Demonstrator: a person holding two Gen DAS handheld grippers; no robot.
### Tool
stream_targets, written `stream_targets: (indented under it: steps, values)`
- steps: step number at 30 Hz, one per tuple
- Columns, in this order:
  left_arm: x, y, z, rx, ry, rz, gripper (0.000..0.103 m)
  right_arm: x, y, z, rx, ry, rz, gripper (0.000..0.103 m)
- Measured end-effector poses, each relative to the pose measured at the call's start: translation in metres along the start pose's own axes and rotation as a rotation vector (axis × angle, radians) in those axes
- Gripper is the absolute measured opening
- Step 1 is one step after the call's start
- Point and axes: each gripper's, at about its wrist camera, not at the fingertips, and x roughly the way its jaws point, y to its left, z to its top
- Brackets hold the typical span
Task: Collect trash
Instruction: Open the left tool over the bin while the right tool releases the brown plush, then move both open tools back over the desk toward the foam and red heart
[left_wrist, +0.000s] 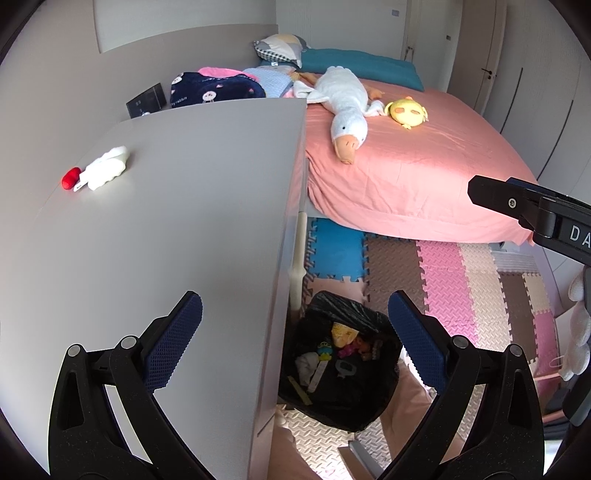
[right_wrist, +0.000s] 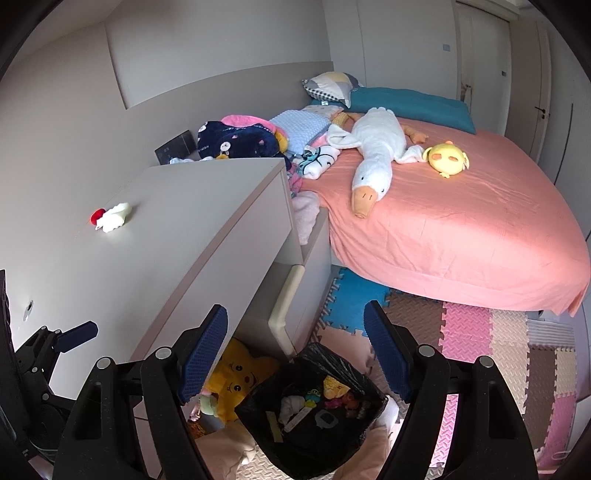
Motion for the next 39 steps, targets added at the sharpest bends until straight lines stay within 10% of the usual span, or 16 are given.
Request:
stream_targets:
  steps: [39]
  values:
    - [0.014,0.223,0.027,-0.292,-0.007,0.207,0.097,0.122,0.212,0.072,-0.299,0.088,0.216,0.077]
